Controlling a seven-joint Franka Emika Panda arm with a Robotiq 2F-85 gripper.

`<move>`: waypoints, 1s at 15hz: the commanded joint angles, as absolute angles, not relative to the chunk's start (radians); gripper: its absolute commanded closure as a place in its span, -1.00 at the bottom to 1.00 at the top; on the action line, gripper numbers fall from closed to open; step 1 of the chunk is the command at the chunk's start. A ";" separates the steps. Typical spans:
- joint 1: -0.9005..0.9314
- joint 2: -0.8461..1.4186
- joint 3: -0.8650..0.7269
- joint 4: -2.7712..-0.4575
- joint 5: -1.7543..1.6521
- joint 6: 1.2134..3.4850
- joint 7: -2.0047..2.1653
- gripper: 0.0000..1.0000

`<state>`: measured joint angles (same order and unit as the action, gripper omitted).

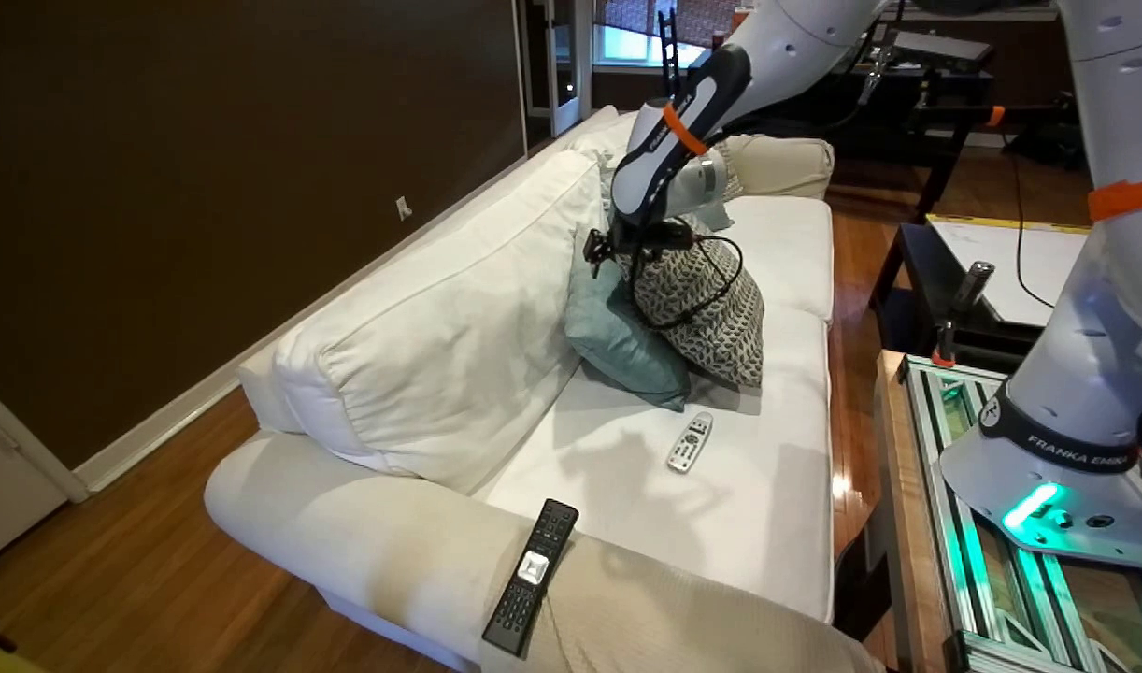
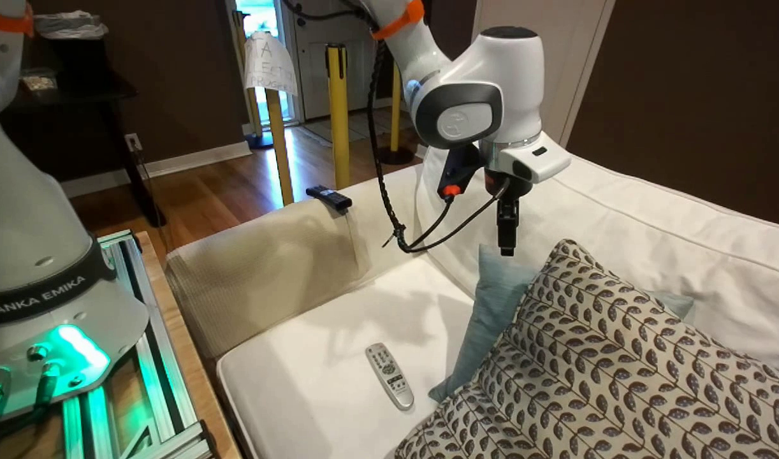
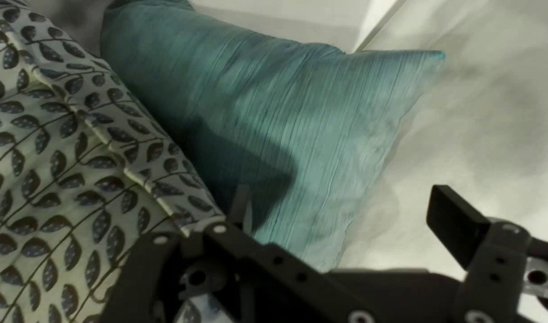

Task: Pick up the beige and black pillow and put it in front of the blue pillows, pick up the left blue pillow move it to the left of the couch, pick the beige and black pillow and move it backwards

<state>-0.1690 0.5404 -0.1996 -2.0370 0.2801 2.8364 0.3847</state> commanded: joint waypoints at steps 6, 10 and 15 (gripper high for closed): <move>-0.121 0.814 -0.232 -1.741 0.254 2.691 0.466 -1.00; -0.136 0.898 -0.229 -1.636 0.255 2.615 0.475 -1.00; -0.146 0.986 -0.230 -1.531 0.257 2.571 0.490 -1.00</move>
<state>-0.1385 0.9161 -0.2256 -1.6226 0.2684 2.6190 0.4572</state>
